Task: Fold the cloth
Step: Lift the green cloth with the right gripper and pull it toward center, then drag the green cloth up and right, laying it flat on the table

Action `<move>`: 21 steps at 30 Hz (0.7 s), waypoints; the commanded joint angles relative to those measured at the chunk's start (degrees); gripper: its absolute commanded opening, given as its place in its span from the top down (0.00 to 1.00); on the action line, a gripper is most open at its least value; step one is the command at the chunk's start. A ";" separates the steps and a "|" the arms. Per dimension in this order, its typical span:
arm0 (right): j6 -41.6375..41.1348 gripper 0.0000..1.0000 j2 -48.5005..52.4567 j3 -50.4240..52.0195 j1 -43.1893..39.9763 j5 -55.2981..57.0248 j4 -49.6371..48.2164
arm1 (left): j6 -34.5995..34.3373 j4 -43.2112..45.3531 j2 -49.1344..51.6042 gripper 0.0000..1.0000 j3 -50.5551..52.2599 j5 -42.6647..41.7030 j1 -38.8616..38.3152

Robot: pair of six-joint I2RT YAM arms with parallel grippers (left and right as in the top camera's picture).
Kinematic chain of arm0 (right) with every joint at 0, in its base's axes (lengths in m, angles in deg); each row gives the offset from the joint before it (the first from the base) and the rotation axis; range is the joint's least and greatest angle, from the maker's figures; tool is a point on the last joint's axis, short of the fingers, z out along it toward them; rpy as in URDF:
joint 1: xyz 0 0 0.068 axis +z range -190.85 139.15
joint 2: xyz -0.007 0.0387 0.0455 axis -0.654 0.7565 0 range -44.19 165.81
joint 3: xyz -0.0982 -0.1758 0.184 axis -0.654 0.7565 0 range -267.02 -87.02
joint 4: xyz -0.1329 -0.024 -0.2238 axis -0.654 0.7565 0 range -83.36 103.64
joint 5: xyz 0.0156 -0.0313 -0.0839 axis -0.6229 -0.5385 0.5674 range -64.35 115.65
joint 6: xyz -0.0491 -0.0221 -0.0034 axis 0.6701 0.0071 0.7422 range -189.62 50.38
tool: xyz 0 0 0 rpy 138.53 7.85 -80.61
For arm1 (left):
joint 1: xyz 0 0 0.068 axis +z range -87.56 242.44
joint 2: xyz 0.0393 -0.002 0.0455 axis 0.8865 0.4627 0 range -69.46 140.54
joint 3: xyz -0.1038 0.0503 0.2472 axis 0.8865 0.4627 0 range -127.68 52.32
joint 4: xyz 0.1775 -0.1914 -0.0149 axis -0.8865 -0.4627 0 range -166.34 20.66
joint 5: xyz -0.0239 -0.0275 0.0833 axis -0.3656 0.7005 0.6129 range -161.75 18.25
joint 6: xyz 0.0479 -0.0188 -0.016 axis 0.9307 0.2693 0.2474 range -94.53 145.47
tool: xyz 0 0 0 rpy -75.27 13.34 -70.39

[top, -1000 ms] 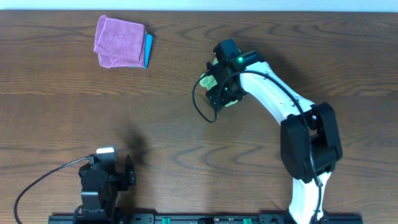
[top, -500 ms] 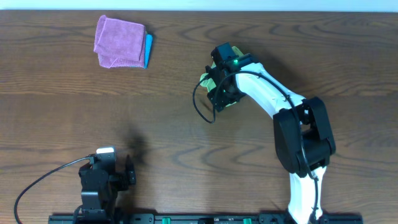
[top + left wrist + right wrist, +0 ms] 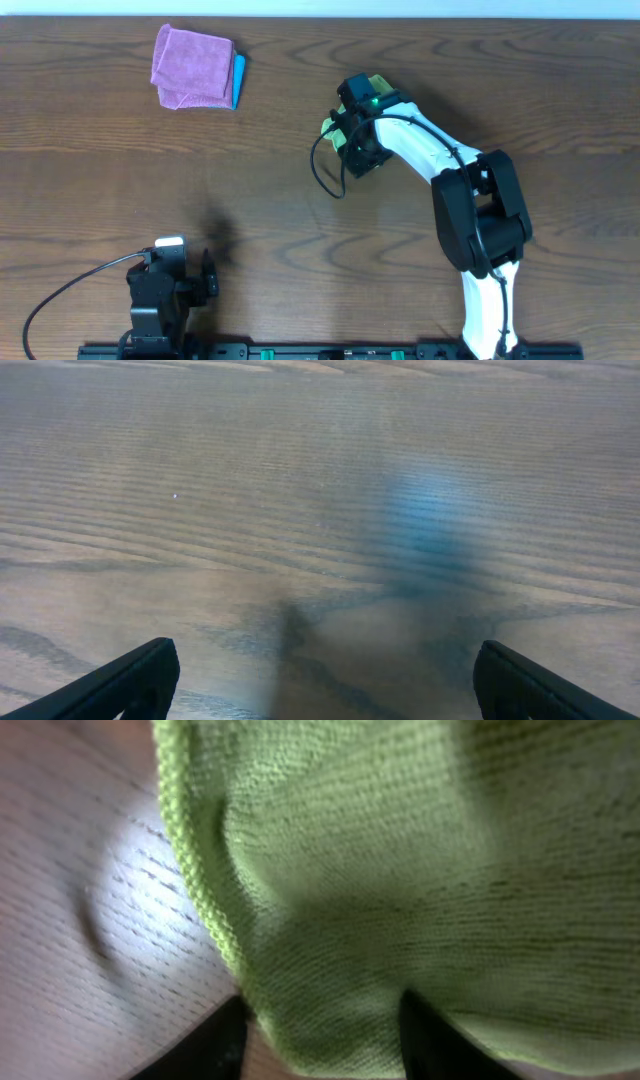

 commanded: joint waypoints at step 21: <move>-1.68 0.99 -2.32 -19.15 18.80 -4.26 10.10 | 0.57 -0.07 -0.33 0.05 1.07 -4.87 0.22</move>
